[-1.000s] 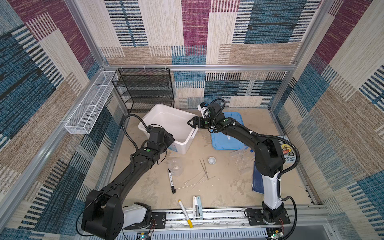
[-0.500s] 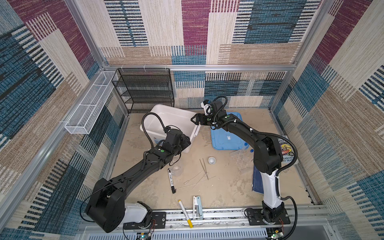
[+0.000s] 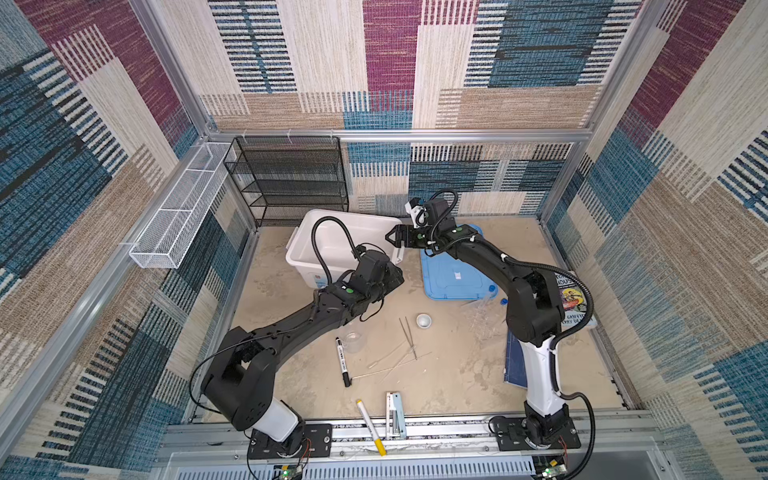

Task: Organize the chemistry lab equipment
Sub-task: 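Lower the white bin onto the table and open both grippers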

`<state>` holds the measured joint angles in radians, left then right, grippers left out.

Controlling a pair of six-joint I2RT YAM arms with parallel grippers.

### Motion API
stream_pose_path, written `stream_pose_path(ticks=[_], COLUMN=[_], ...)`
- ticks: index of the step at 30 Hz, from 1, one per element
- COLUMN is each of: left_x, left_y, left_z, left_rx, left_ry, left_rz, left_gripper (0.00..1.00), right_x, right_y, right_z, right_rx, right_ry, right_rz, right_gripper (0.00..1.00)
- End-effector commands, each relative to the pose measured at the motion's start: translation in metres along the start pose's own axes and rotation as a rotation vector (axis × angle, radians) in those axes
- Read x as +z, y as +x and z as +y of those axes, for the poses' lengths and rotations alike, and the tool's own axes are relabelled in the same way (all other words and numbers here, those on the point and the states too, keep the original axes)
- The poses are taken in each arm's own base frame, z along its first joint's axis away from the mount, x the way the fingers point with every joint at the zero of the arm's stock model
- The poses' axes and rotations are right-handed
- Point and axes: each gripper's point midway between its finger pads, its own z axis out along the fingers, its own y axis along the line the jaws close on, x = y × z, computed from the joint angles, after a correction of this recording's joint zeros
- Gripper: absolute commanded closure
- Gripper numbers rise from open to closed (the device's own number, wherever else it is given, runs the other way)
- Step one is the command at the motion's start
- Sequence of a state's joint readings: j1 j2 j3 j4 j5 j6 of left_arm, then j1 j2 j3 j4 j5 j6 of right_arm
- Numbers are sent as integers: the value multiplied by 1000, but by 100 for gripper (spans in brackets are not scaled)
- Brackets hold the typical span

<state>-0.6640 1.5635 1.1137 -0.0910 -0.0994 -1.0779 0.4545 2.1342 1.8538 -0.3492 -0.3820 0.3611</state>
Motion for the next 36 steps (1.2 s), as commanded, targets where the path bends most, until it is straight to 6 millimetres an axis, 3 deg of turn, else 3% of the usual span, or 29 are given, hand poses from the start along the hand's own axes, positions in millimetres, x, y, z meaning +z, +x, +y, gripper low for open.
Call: stream_pose_path(ticks=[1, 7, 11, 16, 21, 25, 29, 32, 36], left_x=[8, 24, 25, 0, -45, -101, -160, -180, -187], left_y=[-6, -2, 11, 20, 20, 10, 2, 8, 24], left_z=[-18, -28, -42, -72, -82, -70, -47, -11, 30], left_rx=[-4, 26, 58, 261, 413, 543, 640, 647, 598], left_ry=[44, 61, 115, 156, 212, 191, 134, 10, -73], left_rz=[-18, 11, 57, 81, 68, 45, 40, 110, 169], left_gripper=[41, 41, 40, 29, 5, 1, 1, 1, 1], right_x=[-8, -17, -31, -57, -90, -123, -147, -153, -151], right_y=[-10, -17, -27, -45, -57, -55, -34, -10, 36], right_z=[-4, -12, -10, -4, 6, 21, 43, 57, 81], right_rx=[-6, -10, -35, -66, -112, -163, -209, -250, -296], right_ry=[29, 84, 121, 170, 205, 195, 104, 101, 74], right_rz=[-25, -41, -74, -133, -177, -204, -166, -128, -59], right_gripper=[7, 6, 4, 1, 1, 1, 1, 1, 1])
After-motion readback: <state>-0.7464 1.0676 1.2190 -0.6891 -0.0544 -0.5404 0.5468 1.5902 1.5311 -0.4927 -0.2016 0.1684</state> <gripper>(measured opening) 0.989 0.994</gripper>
